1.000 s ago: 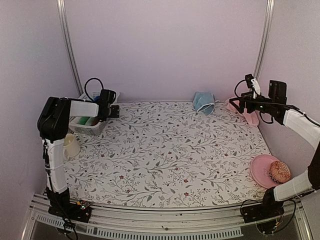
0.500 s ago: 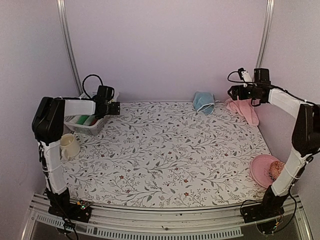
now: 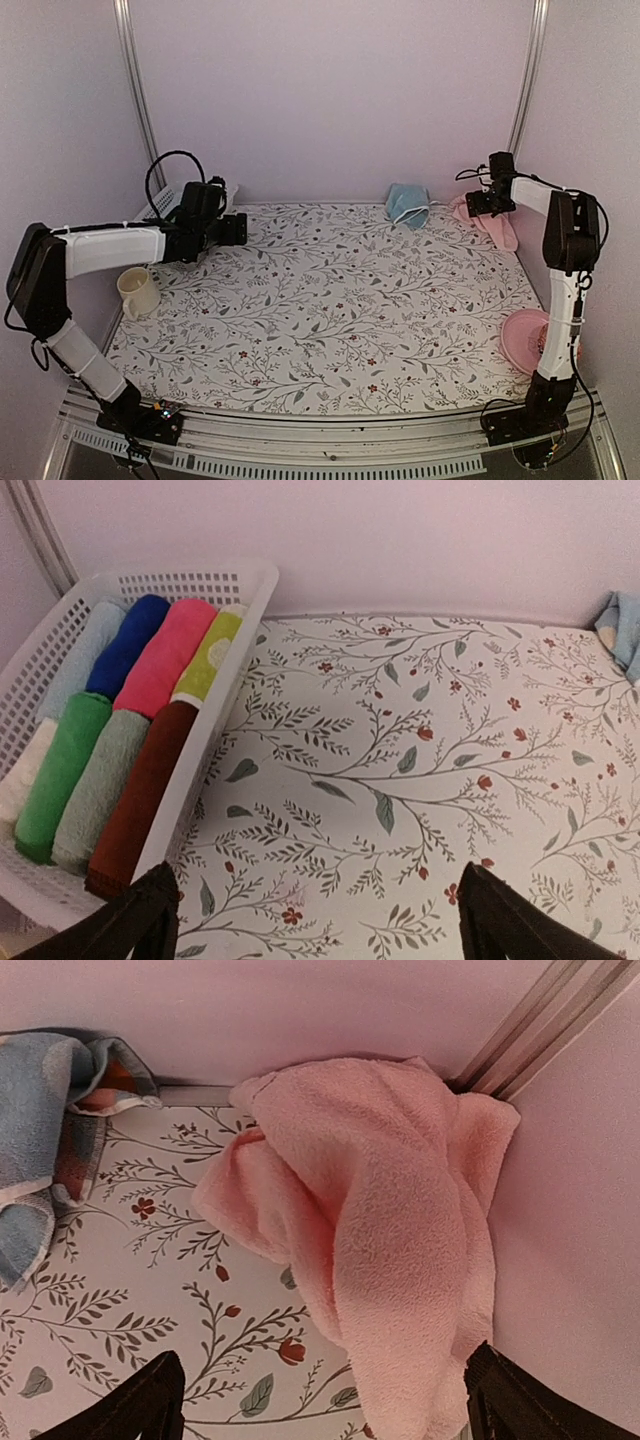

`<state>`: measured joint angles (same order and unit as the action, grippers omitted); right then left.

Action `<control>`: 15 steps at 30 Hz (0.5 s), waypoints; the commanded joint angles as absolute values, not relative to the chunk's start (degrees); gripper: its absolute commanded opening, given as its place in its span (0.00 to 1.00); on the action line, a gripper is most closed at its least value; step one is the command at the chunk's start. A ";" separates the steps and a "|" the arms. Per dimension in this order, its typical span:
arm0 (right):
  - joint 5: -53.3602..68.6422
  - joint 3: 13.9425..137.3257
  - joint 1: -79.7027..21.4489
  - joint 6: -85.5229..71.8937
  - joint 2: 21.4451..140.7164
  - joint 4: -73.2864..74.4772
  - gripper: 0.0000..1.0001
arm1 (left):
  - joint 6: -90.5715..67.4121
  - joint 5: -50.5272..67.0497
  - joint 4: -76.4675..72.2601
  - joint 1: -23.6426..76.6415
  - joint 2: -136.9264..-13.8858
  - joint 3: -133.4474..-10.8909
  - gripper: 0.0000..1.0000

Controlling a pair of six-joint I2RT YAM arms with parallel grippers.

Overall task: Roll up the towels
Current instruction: Pick up the towel from the corner of the board.

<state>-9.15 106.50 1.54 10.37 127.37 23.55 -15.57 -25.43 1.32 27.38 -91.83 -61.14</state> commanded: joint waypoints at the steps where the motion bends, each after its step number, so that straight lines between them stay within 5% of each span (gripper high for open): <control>1: -14.14 110.39 2.33 11.81 130.19 24.95 0.99 | -20.02 -21.44 -6.87 27.61 -83.78 -50.75 0.97; 11: -14.29 115.08 4.94 12.12 137.77 27.21 0.99 | -22.57 -18.41 -20.49 30.87 -73.31 -34.88 0.97; 15: -12.93 115.14 5.49 12.37 138.76 28.06 0.85 | -22.75 -19.47 -21.61 32.73 -71.72 -32.75 0.97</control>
<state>-13.32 113.93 4.69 11.99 136.92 26.04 -21.74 -19.49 -16.88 30.70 -73.60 -34.76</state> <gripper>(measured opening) 0.934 0.973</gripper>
